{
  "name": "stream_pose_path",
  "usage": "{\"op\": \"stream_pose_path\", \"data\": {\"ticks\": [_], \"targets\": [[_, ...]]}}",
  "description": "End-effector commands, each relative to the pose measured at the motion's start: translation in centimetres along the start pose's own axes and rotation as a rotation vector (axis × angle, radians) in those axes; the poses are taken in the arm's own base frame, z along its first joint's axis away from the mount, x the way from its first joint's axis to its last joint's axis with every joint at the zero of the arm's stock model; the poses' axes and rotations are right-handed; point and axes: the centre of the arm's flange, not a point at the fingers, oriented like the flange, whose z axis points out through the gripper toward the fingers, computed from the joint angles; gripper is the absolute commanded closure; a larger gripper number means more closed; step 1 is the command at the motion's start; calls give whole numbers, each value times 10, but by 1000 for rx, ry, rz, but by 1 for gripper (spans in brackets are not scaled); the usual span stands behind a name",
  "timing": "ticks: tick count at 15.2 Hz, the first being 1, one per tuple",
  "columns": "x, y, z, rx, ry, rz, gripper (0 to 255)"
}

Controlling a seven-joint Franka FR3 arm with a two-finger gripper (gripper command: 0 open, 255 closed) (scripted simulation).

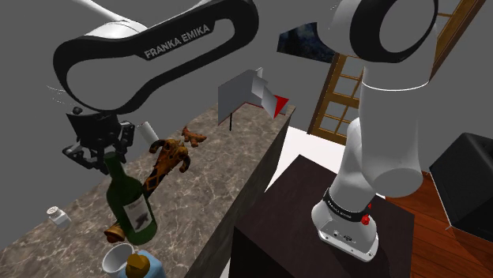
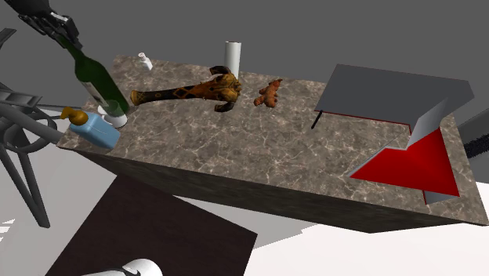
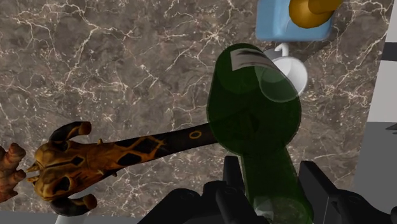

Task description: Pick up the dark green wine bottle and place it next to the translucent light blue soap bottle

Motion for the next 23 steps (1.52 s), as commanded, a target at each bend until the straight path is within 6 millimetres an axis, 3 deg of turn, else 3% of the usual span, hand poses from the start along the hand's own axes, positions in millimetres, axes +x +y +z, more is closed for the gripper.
{"op": "stream_pose_path", "data": {"ticks": [1, 23], "targets": [[-1, 0, 10, 1, 1, 0, 255], [-9, 0, 126, 1, 1, 0, 255]]}}
